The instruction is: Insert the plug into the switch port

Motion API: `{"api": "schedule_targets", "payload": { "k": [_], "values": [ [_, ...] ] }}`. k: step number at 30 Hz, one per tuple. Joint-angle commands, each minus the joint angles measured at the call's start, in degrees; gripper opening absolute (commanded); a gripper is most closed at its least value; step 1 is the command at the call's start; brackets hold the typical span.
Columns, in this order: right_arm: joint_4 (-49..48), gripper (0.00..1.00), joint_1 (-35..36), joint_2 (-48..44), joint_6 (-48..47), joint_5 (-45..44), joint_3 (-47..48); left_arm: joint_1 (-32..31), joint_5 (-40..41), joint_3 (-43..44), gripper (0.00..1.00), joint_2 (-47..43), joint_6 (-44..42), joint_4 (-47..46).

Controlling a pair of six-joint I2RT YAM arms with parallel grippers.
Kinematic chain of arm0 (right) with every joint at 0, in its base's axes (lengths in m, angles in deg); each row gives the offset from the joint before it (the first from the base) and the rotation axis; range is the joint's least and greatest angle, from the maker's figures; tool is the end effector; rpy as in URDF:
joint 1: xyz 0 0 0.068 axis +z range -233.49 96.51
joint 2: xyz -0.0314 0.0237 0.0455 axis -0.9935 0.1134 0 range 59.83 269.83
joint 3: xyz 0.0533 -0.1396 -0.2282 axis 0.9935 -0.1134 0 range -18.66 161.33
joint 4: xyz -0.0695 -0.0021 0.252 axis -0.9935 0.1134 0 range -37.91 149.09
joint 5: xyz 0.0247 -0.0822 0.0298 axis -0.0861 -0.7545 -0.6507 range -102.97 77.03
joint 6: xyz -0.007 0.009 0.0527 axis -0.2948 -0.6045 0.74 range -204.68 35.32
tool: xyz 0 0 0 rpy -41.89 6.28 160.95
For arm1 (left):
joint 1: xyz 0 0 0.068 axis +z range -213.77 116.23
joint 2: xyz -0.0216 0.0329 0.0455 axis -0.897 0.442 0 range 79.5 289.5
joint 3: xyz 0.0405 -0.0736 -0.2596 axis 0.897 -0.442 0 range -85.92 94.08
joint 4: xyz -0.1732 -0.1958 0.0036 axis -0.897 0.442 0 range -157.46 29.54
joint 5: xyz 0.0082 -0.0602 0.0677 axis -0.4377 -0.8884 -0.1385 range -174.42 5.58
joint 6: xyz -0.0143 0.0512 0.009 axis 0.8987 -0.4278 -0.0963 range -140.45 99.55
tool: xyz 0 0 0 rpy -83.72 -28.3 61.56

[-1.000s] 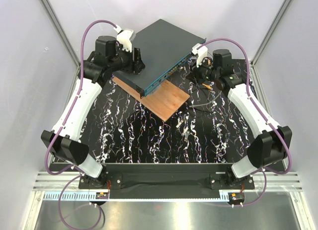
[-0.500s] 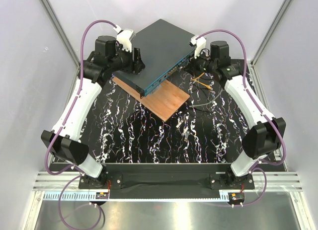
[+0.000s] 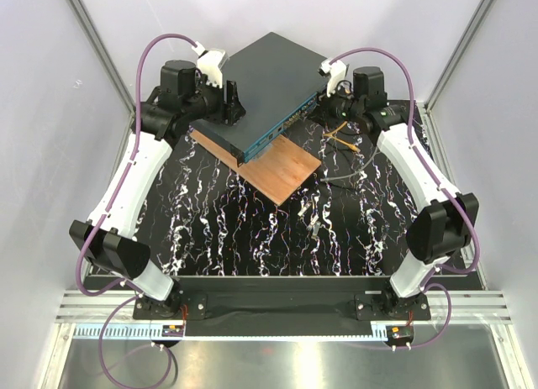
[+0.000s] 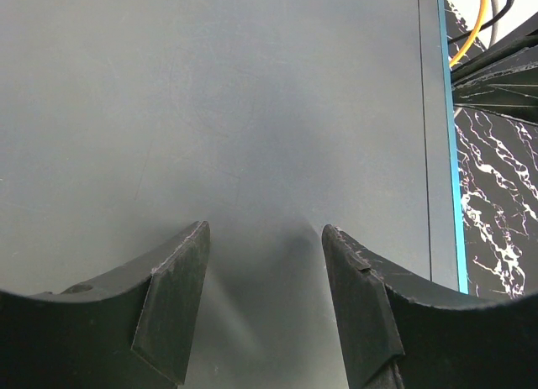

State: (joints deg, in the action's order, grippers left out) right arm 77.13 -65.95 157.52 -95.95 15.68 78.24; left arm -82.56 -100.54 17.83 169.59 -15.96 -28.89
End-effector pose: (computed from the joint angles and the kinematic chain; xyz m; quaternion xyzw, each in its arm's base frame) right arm 0.3722 0.1356 0.3859 -0.3315 0.7624 0.2374 0.5025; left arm 0.3210 -0.1197 0.4481 0.1788 0.8187 -0.2232 0.4979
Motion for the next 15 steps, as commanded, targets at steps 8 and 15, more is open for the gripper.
{"api": "schedule_targets", "payload": {
  "k": [8,15],
  "values": [
    [-1.57,0.22,1.71,2.59,2.30,1.59,6.01,0.42,-1.28,-0.74,0.61,-0.35,0.52,-2.71],
    [-1.31,0.22,2.58,4.88,2.92,1.24,9.35,0.50,-1.55,-1.26,0.61,-0.35,0.61,-2.88]
  ]
}}
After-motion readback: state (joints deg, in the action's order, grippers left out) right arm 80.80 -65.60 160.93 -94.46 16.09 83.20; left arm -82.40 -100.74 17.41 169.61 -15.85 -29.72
